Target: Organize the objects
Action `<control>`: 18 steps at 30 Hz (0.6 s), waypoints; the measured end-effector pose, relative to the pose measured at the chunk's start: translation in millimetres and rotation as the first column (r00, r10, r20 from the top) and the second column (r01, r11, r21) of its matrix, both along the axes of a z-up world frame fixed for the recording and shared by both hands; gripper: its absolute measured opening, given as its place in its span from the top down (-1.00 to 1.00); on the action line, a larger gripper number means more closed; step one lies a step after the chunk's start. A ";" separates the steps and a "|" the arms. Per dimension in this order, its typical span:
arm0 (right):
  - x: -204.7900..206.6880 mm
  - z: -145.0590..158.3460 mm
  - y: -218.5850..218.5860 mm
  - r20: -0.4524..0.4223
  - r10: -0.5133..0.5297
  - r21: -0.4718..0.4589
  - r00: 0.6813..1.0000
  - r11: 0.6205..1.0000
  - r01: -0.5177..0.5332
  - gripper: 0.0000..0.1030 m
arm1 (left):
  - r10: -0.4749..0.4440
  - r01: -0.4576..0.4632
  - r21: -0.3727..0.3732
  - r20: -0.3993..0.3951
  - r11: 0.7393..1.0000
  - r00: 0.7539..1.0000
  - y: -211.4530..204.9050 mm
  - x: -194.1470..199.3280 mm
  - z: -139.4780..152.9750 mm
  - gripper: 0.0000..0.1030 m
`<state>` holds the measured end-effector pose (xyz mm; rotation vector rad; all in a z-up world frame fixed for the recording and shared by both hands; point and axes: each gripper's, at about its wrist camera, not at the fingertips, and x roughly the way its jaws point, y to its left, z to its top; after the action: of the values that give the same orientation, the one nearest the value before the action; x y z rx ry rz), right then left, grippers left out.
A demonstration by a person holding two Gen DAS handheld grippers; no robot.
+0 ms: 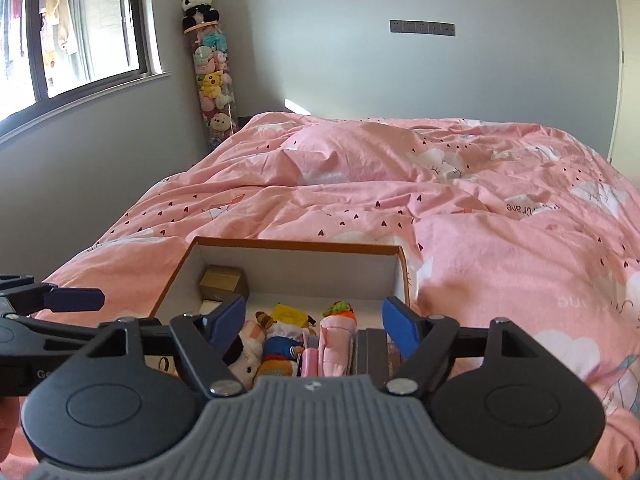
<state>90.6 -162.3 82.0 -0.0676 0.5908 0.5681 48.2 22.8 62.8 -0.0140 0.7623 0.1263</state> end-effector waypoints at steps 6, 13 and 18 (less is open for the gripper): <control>-22.2 -22.5 -1.6 -0.033 -0.027 -0.005 0.999 1.000 0.027 -0.66 | 0.030 -0.035 -0.082 -0.066 0.996 0.997 0.4 -14.0 -21.3 -0.58; -34.6 -43.0 -3.4 -0.057 -0.054 -0.041 0.997 0.998 0.052 -0.72 | 0.037 -0.058 -0.132 -0.152 0.990 0.988 0.2 -20.7 -43.9 -0.58; -29.9 -57.1 -4.9 -0.118 -0.070 -0.047 0.991 0.997 0.065 -0.73 | 0.039 -0.067 -0.139 -0.190 0.988 0.981 1.0 -23.1 -56.2 -0.58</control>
<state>60.7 -167.2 24.9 -0.0538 0.7196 0.4963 25.1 23.7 6.6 -0.1624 0.9586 0.1240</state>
